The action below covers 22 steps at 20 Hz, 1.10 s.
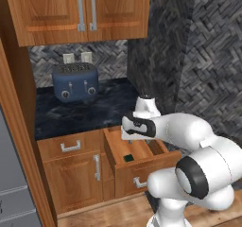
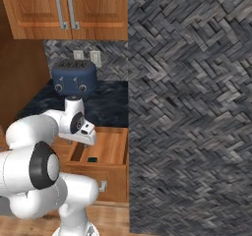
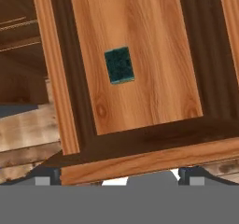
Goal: Restock the sink supplies by placing the sponge and soap dispenser on the counter and next to the sink. Make sure the soap dispenser is upright.
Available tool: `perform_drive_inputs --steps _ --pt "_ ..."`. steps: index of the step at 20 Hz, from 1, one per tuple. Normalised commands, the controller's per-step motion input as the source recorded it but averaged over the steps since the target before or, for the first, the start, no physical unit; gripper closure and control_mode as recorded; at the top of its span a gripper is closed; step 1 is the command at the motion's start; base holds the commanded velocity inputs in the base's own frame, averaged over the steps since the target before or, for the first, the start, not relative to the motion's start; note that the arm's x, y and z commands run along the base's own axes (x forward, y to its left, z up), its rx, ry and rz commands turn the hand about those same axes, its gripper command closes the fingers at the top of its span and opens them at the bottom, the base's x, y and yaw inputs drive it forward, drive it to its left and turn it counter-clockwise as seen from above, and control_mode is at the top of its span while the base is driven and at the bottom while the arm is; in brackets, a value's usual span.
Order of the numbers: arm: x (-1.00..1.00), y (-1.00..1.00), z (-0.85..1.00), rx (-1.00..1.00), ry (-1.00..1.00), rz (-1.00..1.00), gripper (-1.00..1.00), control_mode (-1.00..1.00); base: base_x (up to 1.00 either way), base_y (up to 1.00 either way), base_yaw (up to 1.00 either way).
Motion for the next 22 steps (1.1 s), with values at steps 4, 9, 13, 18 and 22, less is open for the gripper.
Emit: perform_drive_inputs --steps 4,9,13,18,22 --pt "0.14 -0.06 -0.43 -0.08 0.13 0.01 -1.0 -1.0 0.0 0.0 0.0" --pt "0.07 -0.08 -0.39 0.0 0.03 0.01 -1.0 -1.0 0.0 0.0 0.0" --pt "0.0 0.0 -0.27 0.0 0.0 0.0 -1.0 -1.0 0.0 0.0 0.0" --pt "0.06 -0.02 -0.2 0.0 0.0 0.0 -1.0 -1.0 0.0 0.0 0.0" --pt "0.09 -0.06 -0.16 0.01 0.0 0.0 -1.0 -1.0 0.0 0.0 0.0"
